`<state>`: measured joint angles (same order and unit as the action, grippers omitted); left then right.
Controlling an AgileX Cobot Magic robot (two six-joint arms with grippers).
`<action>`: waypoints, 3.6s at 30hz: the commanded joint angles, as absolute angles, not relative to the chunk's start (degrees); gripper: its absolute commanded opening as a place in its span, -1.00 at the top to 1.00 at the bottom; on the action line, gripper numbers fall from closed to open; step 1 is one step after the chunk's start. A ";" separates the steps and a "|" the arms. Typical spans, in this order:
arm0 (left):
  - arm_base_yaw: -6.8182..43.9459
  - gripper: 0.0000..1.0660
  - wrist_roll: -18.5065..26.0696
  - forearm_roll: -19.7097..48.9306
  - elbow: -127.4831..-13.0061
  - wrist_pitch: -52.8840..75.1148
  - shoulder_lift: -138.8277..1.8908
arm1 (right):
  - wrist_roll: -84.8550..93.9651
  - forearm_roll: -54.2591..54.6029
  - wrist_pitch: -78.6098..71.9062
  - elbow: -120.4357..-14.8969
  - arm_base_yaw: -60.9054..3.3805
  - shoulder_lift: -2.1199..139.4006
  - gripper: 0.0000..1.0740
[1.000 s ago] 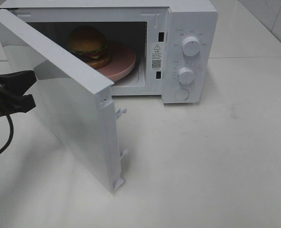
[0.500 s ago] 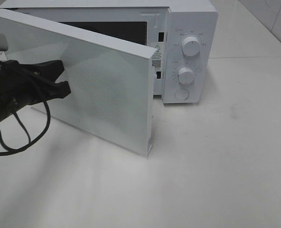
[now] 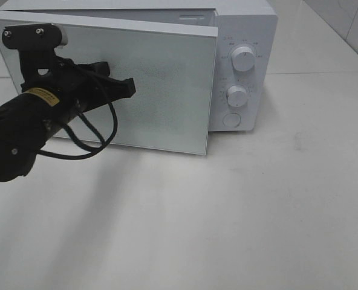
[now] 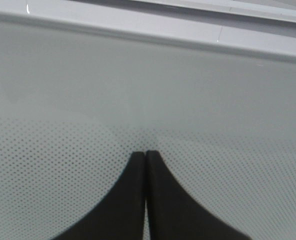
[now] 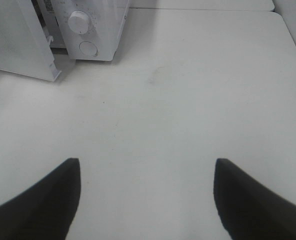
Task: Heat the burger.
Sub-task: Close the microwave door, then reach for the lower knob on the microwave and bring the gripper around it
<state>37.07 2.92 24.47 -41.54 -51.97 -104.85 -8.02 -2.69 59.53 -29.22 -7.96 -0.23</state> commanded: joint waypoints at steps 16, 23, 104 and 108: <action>41.83 1.00 15.47 41.02 -60.10 -44.98 -113.90 | -8.14 -2.52 59.42 -29.16 -7.56 -1.72 -0.35; 41.65 1.00 18.74 43.20 -64.86 -44.58 -116.20 | -8.14 -2.52 59.42 -29.16 -7.56 -1.72 -0.35; -4.18 -0.87 8.31 12.26 -47.38 64.29 -61.88 | -8.14 -2.58 59.42 -29.16 -7.56 -1.72 -0.35; -4.18 -0.87 8.42 12.03 -43.43 64.11 -54.37 | -8.14 -2.58 59.42 -29.16 -7.56 -1.72 -0.35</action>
